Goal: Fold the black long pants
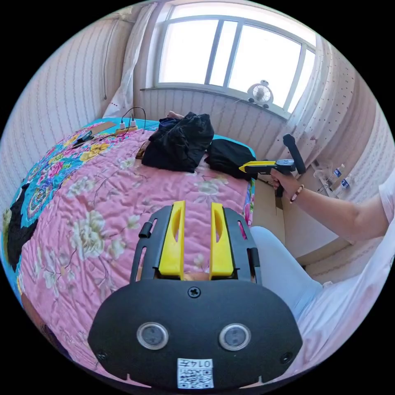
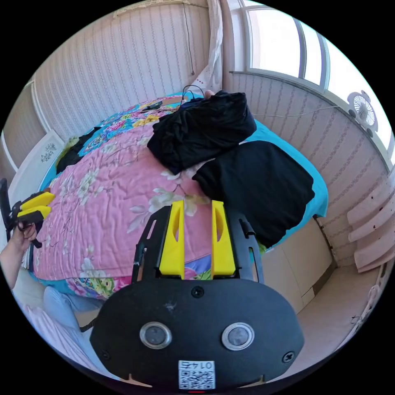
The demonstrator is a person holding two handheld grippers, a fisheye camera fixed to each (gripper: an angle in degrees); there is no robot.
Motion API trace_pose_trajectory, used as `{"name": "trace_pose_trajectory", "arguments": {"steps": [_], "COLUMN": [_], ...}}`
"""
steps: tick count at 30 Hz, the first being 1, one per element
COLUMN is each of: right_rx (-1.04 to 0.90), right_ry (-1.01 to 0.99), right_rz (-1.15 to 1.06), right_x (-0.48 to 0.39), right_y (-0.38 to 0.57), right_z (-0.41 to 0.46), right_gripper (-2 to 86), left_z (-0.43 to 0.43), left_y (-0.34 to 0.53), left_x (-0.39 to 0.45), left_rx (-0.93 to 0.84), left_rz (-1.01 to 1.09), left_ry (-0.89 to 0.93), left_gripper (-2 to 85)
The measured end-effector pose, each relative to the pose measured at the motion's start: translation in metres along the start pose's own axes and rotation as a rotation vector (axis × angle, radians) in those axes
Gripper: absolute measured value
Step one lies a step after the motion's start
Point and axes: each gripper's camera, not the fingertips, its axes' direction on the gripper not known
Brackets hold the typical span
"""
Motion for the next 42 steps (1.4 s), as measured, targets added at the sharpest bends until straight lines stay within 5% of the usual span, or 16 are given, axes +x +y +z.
{"name": "trace_pose_trajectory", "arguments": {"steps": [7, 16, 21, 27, 32, 42], "right_rx": [-0.133, 0.119, 0.179, 0.366, 0.448, 0.47], "right_ry": [-0.006, -0.132, -0.225, -0.355, -0.696, -1.3], "right_rz": [0.103, 0.22, 0.264, 0.251, 0.137, -0.267], "right_x": [0.094, 0.166, 0.195, 0.204, 0.166, -0.043], "right_y": [-0.003, 0.055, 0.075, 0.102, 0.099, 0.021], "right_z": [0.056, 0.033, -0.013, -0.089, -0.127, -0.18], "right_gripper": [10.5, 5.0, 1.7, 0.8, 0.6, 0.5], "left_z": [0.128, 0.275, 0.292, 0.215, 0.085, -0.217], "left_y": [-0.125, -0.223, -0.232, -0.221, -0.148, -0.014], "left_x": [0.035, 0.052, 0.051, 0.063, 0.034, -0.016], "left_rx": [-0.061, -0.277, -0.354, -0.159, 0.102, 0.521], "left_rz": [-0.013, -0.15, -0.194, -0.12, -0.209, -0.292], "left_ry": [0.082, 0.127, 0.249, 0.428, 0.472, 0.062], "left_gripper": [10.4, 11.8, 4.3, -0.7, -1.0, -1.0]}}
